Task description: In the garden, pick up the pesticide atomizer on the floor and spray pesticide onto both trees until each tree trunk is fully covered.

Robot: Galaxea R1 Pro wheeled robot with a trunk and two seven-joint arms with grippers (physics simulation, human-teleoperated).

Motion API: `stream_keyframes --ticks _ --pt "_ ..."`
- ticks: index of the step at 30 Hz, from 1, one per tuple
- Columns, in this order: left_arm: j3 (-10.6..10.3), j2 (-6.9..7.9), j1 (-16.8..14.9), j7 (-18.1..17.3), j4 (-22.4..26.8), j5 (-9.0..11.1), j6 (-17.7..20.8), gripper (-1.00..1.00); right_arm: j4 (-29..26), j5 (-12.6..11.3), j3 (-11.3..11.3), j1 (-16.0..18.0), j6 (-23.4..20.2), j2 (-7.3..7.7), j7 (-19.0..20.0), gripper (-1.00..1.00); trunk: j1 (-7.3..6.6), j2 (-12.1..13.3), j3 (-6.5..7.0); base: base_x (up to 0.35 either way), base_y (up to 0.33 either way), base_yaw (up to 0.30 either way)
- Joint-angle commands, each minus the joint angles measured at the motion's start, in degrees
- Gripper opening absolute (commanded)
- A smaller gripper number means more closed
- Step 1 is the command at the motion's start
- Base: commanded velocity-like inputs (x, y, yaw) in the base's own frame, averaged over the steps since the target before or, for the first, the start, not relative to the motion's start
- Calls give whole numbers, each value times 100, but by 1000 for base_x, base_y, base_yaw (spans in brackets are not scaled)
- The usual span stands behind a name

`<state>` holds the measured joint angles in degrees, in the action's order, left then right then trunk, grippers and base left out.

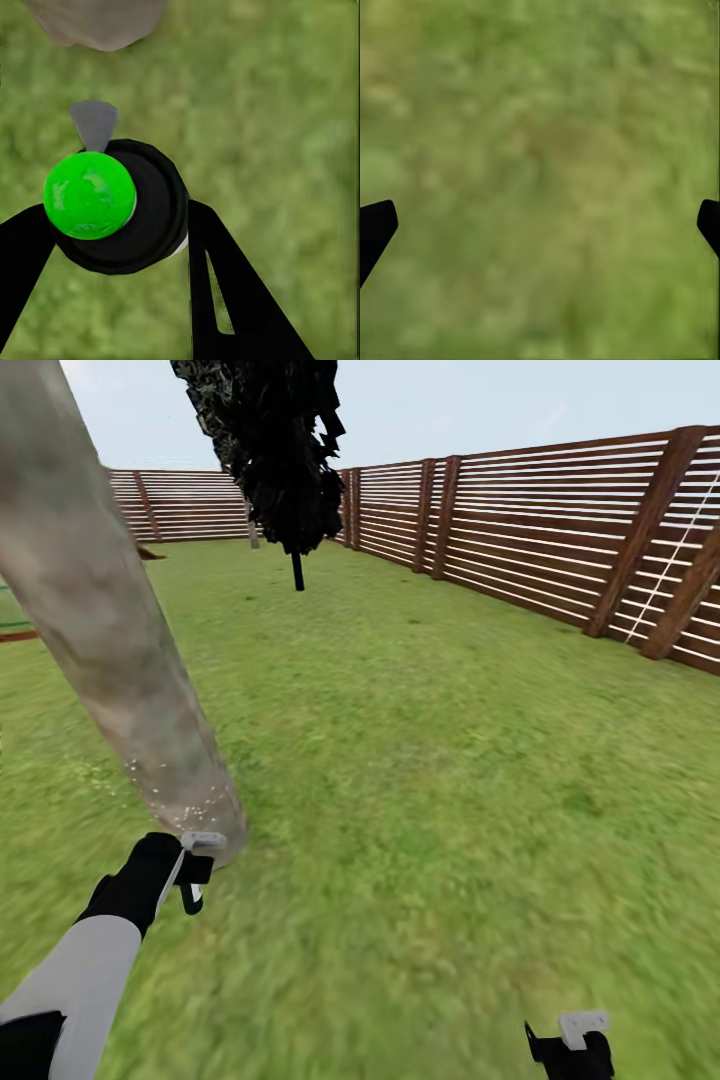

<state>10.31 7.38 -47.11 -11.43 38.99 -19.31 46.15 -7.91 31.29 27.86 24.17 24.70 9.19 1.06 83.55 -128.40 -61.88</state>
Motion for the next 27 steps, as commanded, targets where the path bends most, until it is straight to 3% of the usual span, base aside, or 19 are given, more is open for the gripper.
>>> stream_keyframes --ticks 1,13,18,22,24,27 --pt "3 0 0 0 2 -3 0 -100 2 0 0 0 0 -2 0 100 0 0 0 141 -244 246" --pt "41 0 0 0 38 -11 14 -100 2 0 0 0 0 -3 3 100 0 0 0 184 -225 275" --pt "3 0 -18 -11 45 -12 58 -100 1 0 0 0 0 -4 8 100 0 0 0 101 -34 277" --pt "-15 15 -180 -32 116 0 754 -100 6 4 0 0 0 -5 7 100 0 0 0 2 -1 278" --pt "-34 21 -239 -57 436 5 997 -100 7 7 0 0 0 -5 9 100 0 0 0 0 0 251" --pt "-51 -10 -258 -67 678 6 1143 -100 1 1 0 0 0 -5 9 100 0 0 0 0 -99 70"
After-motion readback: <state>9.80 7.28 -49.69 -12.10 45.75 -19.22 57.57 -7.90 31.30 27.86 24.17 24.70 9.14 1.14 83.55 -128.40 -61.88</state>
